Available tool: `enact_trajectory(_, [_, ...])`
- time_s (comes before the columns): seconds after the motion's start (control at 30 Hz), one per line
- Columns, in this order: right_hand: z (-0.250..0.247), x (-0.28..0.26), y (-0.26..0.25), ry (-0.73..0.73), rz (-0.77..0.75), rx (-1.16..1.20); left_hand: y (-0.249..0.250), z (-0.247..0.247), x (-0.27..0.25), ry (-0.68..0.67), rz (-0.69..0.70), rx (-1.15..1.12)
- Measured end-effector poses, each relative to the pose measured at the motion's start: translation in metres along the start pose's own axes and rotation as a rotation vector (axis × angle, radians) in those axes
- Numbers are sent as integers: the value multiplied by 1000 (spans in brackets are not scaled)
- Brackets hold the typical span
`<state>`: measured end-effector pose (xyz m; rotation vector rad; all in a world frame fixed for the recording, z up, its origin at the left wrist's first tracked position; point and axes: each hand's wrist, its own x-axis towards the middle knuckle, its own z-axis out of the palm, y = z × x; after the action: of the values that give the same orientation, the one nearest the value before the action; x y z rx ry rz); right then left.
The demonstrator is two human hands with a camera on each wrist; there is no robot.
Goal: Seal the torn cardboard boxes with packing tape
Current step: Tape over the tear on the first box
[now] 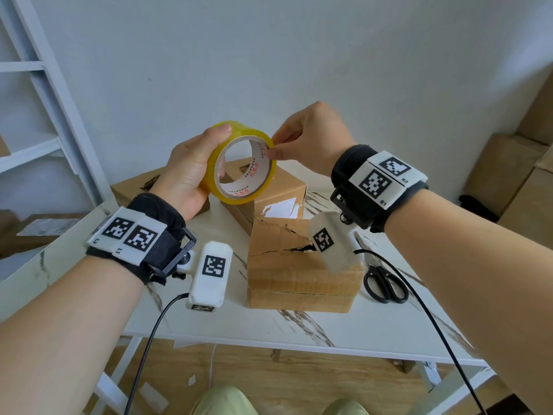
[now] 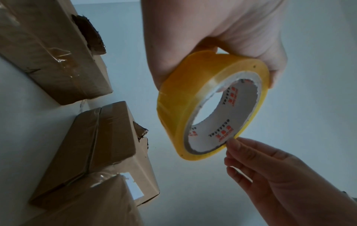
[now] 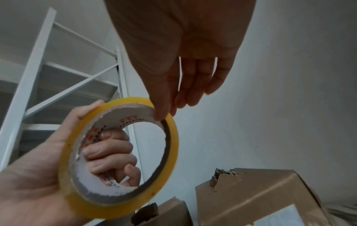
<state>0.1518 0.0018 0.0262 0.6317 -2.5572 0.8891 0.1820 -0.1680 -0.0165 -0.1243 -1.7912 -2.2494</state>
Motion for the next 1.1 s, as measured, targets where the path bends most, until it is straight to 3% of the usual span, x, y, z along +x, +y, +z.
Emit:
enact_trajectory(0.13, [-3, 0, 2, -35, -11, -18, -2, -7, 4, -50, -13, 27])
enact_trajectory(0.37, [-18, -4, 1, -298, -35, -109, -6, -21, 7, -213, -50, 59])
enact_trajectory(0.83, [-12, -9, 2, -258, -57, -159, -7, -17, 5, -219, -31, 93])
enact_trajectory(1.1, [-9, -9, 3, -244, 59, -1, 0, -15, 6, -222, 9, 207])
